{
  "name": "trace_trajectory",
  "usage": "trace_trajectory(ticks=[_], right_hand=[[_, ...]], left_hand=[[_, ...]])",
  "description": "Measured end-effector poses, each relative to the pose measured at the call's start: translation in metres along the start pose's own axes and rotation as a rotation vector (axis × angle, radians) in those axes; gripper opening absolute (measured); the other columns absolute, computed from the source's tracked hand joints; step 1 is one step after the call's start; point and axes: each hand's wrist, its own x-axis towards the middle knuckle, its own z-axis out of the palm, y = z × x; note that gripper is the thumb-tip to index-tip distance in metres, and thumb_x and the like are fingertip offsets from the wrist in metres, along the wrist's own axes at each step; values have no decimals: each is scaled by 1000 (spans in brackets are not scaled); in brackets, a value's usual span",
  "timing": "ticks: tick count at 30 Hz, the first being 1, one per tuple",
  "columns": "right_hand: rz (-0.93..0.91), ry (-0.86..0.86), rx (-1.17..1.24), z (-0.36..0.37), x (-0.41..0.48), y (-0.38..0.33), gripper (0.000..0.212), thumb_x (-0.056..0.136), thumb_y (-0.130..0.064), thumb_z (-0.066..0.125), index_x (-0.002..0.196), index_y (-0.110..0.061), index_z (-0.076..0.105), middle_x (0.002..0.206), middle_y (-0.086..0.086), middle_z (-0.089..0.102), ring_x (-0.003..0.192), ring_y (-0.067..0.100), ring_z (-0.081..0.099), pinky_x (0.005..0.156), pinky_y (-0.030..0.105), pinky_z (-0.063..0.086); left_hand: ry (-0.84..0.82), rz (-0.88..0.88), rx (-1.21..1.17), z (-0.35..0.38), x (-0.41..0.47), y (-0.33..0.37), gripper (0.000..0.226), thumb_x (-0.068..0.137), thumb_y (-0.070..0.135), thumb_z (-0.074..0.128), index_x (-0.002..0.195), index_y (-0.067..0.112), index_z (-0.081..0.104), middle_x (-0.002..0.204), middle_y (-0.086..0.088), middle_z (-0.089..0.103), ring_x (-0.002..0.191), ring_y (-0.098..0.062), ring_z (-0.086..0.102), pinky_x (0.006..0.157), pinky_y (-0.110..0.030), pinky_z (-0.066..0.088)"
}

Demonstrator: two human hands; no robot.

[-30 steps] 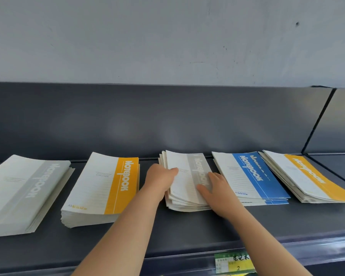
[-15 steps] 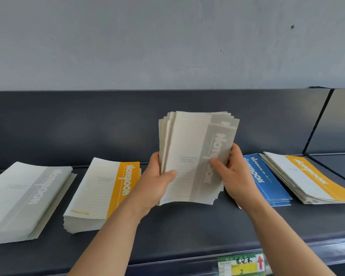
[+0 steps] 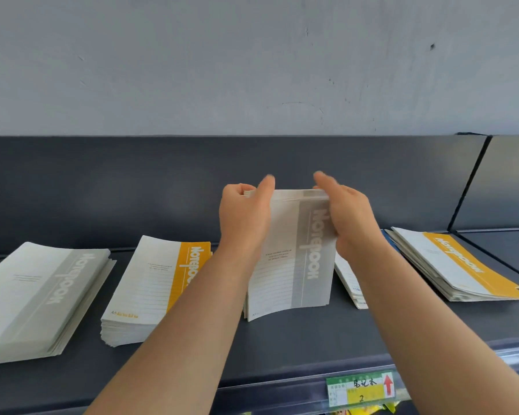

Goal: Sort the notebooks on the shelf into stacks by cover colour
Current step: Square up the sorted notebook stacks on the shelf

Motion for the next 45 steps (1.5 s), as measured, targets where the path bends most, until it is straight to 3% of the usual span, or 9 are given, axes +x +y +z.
trace_trajectory(ticks=[5,10,14,18,23,28,37,42,45], right_hand=[[-39,50,28,5,2,13,25,87,-38,56,85,-13,61,76,2,61,73,18,58,74,38,50],[-19,-129,75,-10,-13,52,62,74,-73,47,114,-28,62,116,-7,65,110,16,60,99,46,43],[-175,-194,-8,-12,-31,80,45,81,-46,53,122,-30,50,117,-8,63,112,12,58,99,43,43],[-215,-212,33,-15,-33,84,41,81,-29,50,122,-29,51,116,-9,63,112,13,57,93,36,45],[-167,-175,-122,-16,-42,102,34,88,-18,54,120,-26,45,112,-12,58,108,5,52,87,22,42],[-205,-82,-263,-18,-41,100,13,92,-24,56,101,-26,47,101,-5,59,97,8,56,76,21,42],[-64,-229,-293,-27,-44,114,35,95,-14,49,124,-27,34,126,-16,47,117,3,43,88,16,35],[-71,-201,-613,-32,-38,116,36,96,-16,44,128,-19,30,127,-7,40,119,14,39,95,29,35],[-106,-168,-702,-33,-34,107,29,94,-17,49,122,-15,39,120,-1,49,107,17,47,86,31,39]], left_hand=[[32,-17,24,1,1,-3,19,93,24,49,110,18,54,91,9,53,83,-10,50,61,-20,37],[-185,-22,-128,-18,-23,-46,68,85,71,31,113,13,54,111,-3,63,101,-14,60,81,-30,46],[-188,75,-2,-19,-49,-71,37,99,47,29,128,29,43,116,14,57,96,10,55,70,-7,45],[-177,126,-1,-24,-46,-76,56,90,56,27,132,22,44,122,6,56,108,-2,55,86,-23,47],[-202,172,126,-23,-58,-82,41,94,43,31,134,33,35,120,23,48,103,14,46,73,2,37],[-184,201,226,-23,-54,-83,38,101,31,29,138,23,27,130,11,43,115,1,44,78,4,36],[-396,53,222,-25,-56,-98,47,102,16,29,143,35,13,144,14,32,125,1,32,78,7,32],[-354,4,491,-29,-54,-103,46,102,17,32,143,27,15,148,5,31,135,-13,33,103,-20,32],[-324,-16,544,-32,-49,-98,36,102,19,32,138,21,26,141,2,40,122,-11,43,91,-20,40]])
